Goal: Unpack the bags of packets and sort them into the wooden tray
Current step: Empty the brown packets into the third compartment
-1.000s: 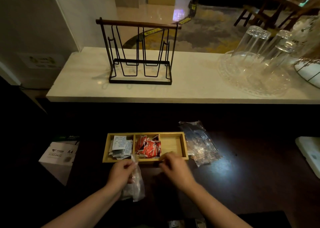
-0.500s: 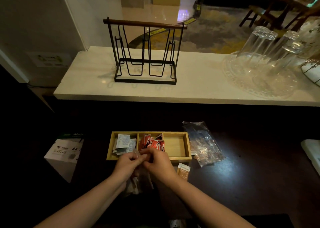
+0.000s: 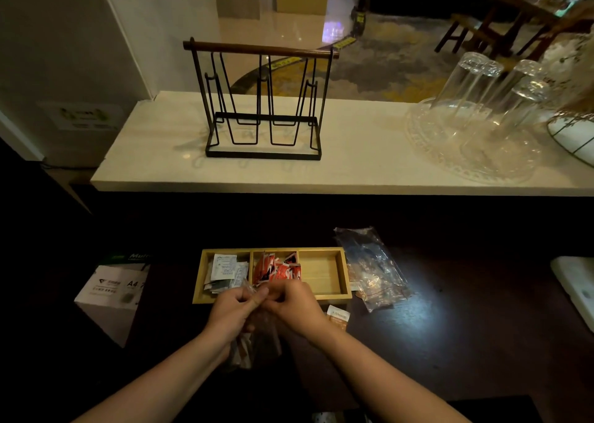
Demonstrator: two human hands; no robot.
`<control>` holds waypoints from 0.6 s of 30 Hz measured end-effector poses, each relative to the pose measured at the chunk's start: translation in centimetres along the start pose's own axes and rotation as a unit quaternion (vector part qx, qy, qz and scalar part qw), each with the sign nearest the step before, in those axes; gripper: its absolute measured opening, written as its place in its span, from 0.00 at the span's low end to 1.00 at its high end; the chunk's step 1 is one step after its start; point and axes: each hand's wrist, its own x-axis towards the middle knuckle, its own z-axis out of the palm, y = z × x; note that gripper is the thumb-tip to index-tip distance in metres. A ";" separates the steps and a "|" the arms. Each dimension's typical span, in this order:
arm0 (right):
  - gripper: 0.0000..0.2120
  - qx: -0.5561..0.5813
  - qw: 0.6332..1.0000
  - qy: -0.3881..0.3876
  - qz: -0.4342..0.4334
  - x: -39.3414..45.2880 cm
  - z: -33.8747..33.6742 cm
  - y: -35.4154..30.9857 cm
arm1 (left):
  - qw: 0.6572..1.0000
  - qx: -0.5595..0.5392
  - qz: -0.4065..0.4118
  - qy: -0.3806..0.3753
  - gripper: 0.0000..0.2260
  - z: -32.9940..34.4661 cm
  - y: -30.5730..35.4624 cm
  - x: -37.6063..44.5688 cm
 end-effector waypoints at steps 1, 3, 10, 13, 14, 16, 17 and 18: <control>0.09 -0.001 1.000 -0.001 -0.001 0.0 -0.1 0.1 | 1.000 -0.001 -0.001 0.000 0.11 0.1 0.0 0.0; 0.10 -0.004 1.000 -0.001 -0.006 0.1 -0.3 0.3 | 1.000 -0.006 -0.003 -0.003 0.11 0.2 0.0 0.0; 0.12 -0.008 1.000 0.004 -0.019 0.1 0.0 1.1 | 0.999 0.032 0.017 -0.014 0.11 0.2 0.0 0.2; 0.07 -0.025 1.000 0.013 -0.010 0.4 0.1 1.4 | 0.997 0.074 0.030 -0.018 0.10 0.2 -0.2 0.2; 0.06 -0.032 0.999 0.013 -0.009 0.4 0.2 1.5 | 0.995 0.092 0.036 -0.016 0.10 0.2 -0.2 0.2; 0.06 -0.056 0.998 0.012 -0.010 0.5 0.4 1.6 | 0.987 0.148 0.058 -0.008 0.09 0.3 -0.4 0.4; 0.05 -0.071 0.997 0.013 -0.011 0.6 0.5 1.7 | 0.980 0.183 0.072 -0.003 0.08 0.3 -0.4 0.4; 0.05 -0.087 0.996 0.019 -0.012 0.7 0.5 1.8 | 0.970 0.225 0.089 0.001 0.08 0.3 -0.3 0.4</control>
